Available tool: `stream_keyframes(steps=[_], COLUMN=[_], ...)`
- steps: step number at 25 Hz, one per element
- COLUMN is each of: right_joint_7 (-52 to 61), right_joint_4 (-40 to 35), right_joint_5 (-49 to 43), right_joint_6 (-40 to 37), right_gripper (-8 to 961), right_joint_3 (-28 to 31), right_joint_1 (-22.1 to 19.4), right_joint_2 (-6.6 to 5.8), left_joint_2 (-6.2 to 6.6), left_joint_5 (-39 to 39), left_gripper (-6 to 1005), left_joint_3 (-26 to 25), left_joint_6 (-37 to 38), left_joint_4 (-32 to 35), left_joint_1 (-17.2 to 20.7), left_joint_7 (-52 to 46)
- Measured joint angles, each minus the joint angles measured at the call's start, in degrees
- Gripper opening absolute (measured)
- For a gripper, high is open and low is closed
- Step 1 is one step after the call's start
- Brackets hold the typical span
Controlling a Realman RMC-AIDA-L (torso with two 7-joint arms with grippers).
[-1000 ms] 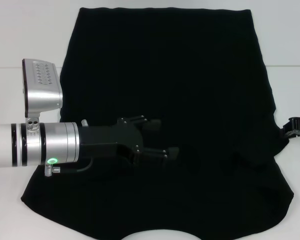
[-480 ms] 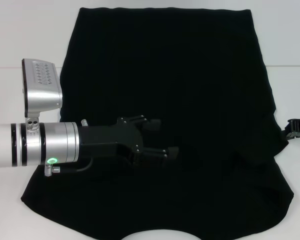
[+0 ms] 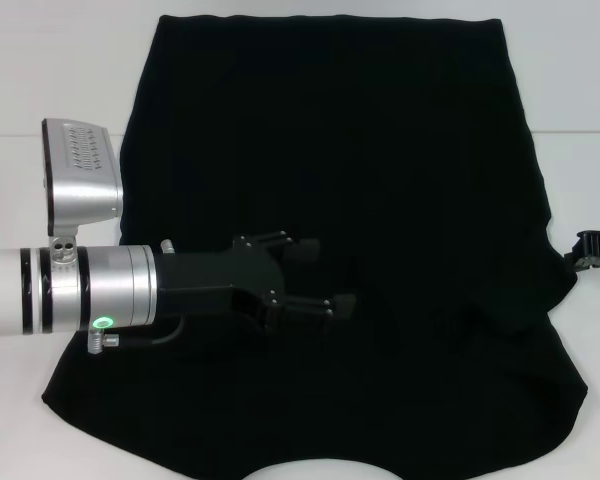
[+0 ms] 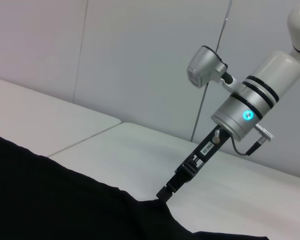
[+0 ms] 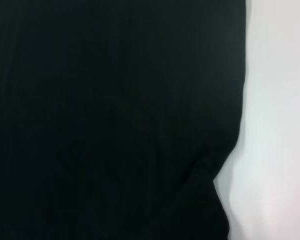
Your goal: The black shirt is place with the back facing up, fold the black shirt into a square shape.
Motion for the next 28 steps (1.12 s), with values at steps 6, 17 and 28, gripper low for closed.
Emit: stream_keyframes(steps=[6, 17, 28], right_joint_7=[-0.8, -2.6, -3.2], right_joint_4=[-1.7, -2.1, -0.7], right_joint_5=[1.4, 4.8, 4.9], right_joint_6=[-1.0, -1.9, 2.4], right_gripper=[10, 6, 6], right_joint_3=[0.0, -0.5, -0.5], right_joint_1=[0.0, 3.7, 8.0], right_joint_2=[-0.01, 0.26, 2.04], left_joint_2=[0.0, 0.0, 0.0], left_joint_5=[0.0, 0.0, 0.0], left_gripper=[949, 949, 949], left_joint_3=[-0.6, -1.0, -1.5], left_joint_6=[0.0, 0.0, -0.1], left_joint_4=[0.0, 0.0, 0.0], left_joint_1=[0.0, -0.1, -0.1], left_joint_7=[0.0, 0.1, 0.1])
